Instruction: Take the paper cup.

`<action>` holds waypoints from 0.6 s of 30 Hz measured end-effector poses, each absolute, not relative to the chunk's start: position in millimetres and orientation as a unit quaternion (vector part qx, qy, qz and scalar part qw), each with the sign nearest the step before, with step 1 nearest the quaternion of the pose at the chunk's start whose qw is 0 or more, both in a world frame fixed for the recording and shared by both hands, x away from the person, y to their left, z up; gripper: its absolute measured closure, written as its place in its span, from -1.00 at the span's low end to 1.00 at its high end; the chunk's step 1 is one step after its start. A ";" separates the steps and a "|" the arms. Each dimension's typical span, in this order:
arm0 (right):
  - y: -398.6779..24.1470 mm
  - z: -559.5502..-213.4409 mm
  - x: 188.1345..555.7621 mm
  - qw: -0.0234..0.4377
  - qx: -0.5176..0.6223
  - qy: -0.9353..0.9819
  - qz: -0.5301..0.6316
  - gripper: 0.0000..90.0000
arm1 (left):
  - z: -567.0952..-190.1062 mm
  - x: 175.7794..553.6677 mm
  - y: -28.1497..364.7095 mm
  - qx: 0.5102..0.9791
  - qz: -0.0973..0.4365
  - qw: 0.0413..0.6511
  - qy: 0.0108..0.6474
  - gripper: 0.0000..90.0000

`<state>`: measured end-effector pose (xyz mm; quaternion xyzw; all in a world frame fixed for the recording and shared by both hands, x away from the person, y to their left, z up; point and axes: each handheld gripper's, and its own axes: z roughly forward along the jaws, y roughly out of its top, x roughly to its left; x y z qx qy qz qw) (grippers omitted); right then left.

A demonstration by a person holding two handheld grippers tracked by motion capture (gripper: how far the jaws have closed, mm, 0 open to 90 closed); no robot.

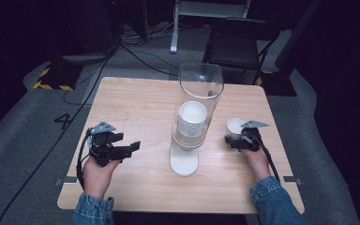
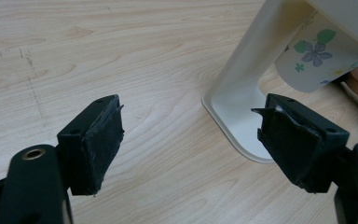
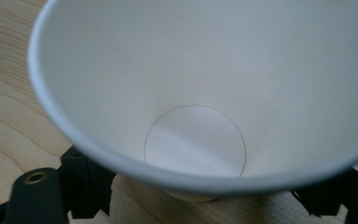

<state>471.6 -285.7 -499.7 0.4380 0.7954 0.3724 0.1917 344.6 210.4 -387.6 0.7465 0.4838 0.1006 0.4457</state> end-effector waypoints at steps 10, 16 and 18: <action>-290.8 -478.1 459.0 0.207 0.425 0.793 0.384 -0.73 | -387.2 347.8 207.7 0.749 0.099 0.445 0.480 -0.52; -298.9 -460.7 447.4 0.212 0.427 0.782 0.401 -0.75 | -385.8 346.3 207.9 0.748 0.099 0.447 0.480 -0.52; -302.8 -454.2 442.6 0.216 0.428 0.776 0.410 -0.75 | -385.0 346.1 208.8 0.749 0.099 0.448 0.479 -0.52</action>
